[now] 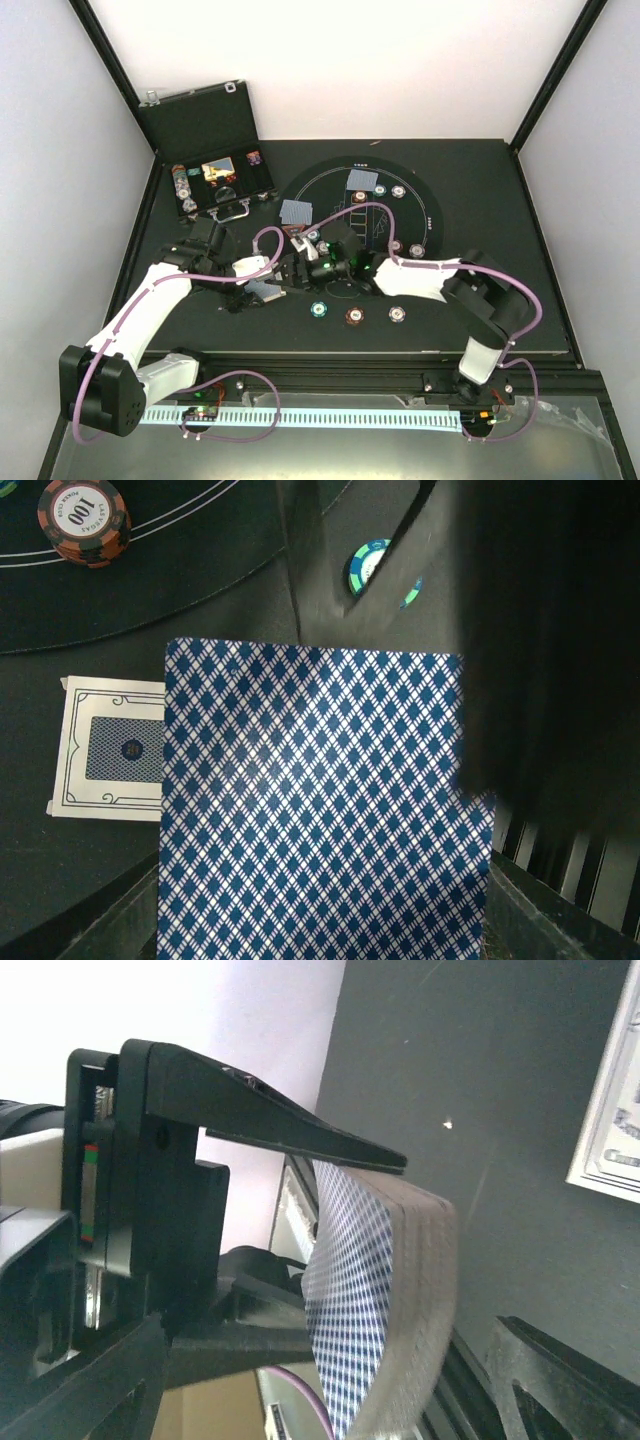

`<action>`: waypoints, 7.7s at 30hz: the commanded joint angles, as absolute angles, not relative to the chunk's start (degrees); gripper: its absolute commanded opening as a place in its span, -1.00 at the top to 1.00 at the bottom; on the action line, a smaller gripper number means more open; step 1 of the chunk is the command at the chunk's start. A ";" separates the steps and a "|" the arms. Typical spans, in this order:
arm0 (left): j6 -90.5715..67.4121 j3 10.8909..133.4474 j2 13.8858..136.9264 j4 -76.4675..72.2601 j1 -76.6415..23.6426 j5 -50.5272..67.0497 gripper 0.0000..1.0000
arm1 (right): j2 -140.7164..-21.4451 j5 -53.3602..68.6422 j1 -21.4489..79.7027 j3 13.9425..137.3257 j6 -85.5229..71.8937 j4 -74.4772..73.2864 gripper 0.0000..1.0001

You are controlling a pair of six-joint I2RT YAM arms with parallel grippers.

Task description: Distribute texas hold em gaming equipment

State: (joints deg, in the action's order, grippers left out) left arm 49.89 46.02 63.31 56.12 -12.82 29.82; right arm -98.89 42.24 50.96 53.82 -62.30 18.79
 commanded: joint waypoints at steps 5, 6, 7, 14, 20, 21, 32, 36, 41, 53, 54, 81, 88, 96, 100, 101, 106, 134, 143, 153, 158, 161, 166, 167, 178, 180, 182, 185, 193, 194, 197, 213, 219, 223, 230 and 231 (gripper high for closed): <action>50.16 47.93 62.09 57.04 -12.83 31.16 0.97 | -106.41 46.36 53.14 57.32 -68.34 29.49 -0.63; 50.18 47.98 62.02 57.03 -12.83 31.23 0.97 | -106.96 46.48 53.31 57.55 -68.45 29.68 -0.60; 50.19 47.97 61.97 57.05 -12.81 31.19 0.97 | -107.51 46.57 53.43 57.76 -68.54 29.76 -0.55; 50.27 48.29 62.02 57.22 -12.83 31.29 0.97 | -111.08 46.76 53.96 59.56 -69.66 30.83 -0.41; 50.27 48.51 61.89 57.38 -12.83 31.06 0.97 | -114.20 46.52 53.52 61.17 -69.73 30.50 -0.32; 50.32 48.47 61.81 57.46 -12.83 31.03 0.97 | -114.45 46.31 53.22 60.74 -69.70 30.42 -0.30; 50.47 48.13 61.86 57.30 -12.83 30.89 0.97 | -110.74 45.27 48.70 52.09 -68.04 31.41 -0.09; 50.45 48.15 61.98 57.22 -12.83 30.85 0.97 | -108.67 44.85 48.50 50.63 -67.47 31.08 0.08; 50.45 47.91 61.88 57.22 -12.83 30.82 0.97 | -106.11 44.09 48.48 49.65 -67.15 30.48 0.40; 50.45 47.37 61.61 57.04 -12.83 30.60 0.97 | -98.52 43.21 45.80 47.80 -63.88 25.00 0.92; 50.39 47.36 61.61 57.04 -12.83 30.67 0.97 | -98.14 43.36 45.55 47.56 -63.62 24.71 0.96; 50.32 46.94 61.46 57.04 -12.83 29.97 0.97 | -115.13 -16.68 34.36 98.34 -4.61 -42.04 0.98; 50.05 47.01 61.70 56.95 -12.83 29.76 0.97 | -119.63 -40.16 40.84 89.74 24.05 -11.25 0.98; 49.83 47.21 61.46 57.02 -12.83 29.32 0.97 | -125.74 -35.46 42.68 87.37 37.30 -1.34 0.97; 50.10 47.00 61.36 56.98 -12.83 28.83 0.97 | -126.75 -34.83 42.80 85.72 37.11 -2.73 0.85; 50.10 46.89 61.35 56.89 -12.83 28.78 0.97 | -126.42 -34.64 42.78 85.13 36.53 -2.94 0.81; 50.01 47.20 61.98 56.82 -12.83 29.44 0.97 | -124.19 -32.56 43.14 80.63 32.38 -5.89 0.48; 49.92 47.94 60.83 57.57 -12.83 30.26 0.97 | -90.31 -26.27 37.69 68.52 -6.71 -11.89 -1.00; 49.83 47.86 60.60 57.33 -12.83 30.44 0.97 | -90.89 28.25 25.48 71.37 -29.13 -15.71 -1.00; 49.57 47.95 60.91 56.61 -12.83 30.76 0.97 | -88.93 39.87 37.37 57.92 -46.42 -1.25 -0.90; 49.31 47.89 61.02 56.38 -12.83 30.92 0.97 | -90.90 43.11 43.63 54.21 -54.84 10.90 -0.84; 49.31 47.81 61.00 56.38 -12.83 30.88 0.97 | -93.22 44.12 46.95 54.03 -58.32 15.57 -0.80; 49.36 47.89 61.04 56.43 -12.83 30.76 0.97 | -97.33 44.57 50.38 55.77 -59.93 16.55 -0.72; 49.39 47.88 60.94 56.43 -12.83 30.65 0.97 | -97.76 44.41 50.68 55.85 -60.20 16.74 -0.71; 49.35 47.86 61.18 56.34 -12.83 30.74 0.97 | -100.33 44.78 52.10 55.68 -62.23 19.84 -0.65; 49.31 47.94 61.18 56.28 -12.83 30.71 0.97 | -101.12 44.95 52.28 55.57 -63.09 21.07 -0.63; 49.31 48.05 61.13 56.39 -12.83 30.74 0.97 | -101.96 45.30 52.38 55.57 -63.87 22.32 -0.60; 49.39 48.20 61.02 56.68 -12.83 30.66 0.97 | -103.45 45.76 52.63 55.75 -64.54 23.51 -0.55; 49.48 48.16 60.97 56.77 -12.83 30.58 0.97 | -107.93 47.24 53.53 59.01 -66.76 26.89 -0.47; 49.46 48.16 60.92 56.75 -12.83 30.59 0.97 | -108.61 47.42 53.67 59.66 -67.00 27.27 -0.46; 49.50 48.09 60.95 56.78 -12.83 30.47 0.97 | -110.84 48.28 54.04 61.14 -67.59 27.98 -0.44; 49.91 48.13 60.48 57.04 -12.83 30.16 0.97 | -113.54 49.54 50.37 59.84 -64.73 24.12 -0.12; 49.86 48.26 60.56 57.04 -12.83 30.10 0.97 | -110.20 48.86 48.08 58.65 -60.75 19.02 0.01; 49.76 48.19 60.71 56.87 -12.88 30.27 0.97 | -108.53 48.88 47.62 57.29 -60.62 18.93 0.16; 49.76 48.08 61.01 56.77 -12.83 30.23 0.97 | -104.85 49.16 47.59 54.93 -62.65 22.12 0.43; 49.83 48.10 61.02 56.71 -12.83 30.31 0.97 | -104.42 49.06 47.55 54.85 -62.48 21.66 0.48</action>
State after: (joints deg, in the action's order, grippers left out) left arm 49.87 46.04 61.82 56.80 -12.82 28.56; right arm -106.96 50.17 48.05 56.23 -62.24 23.05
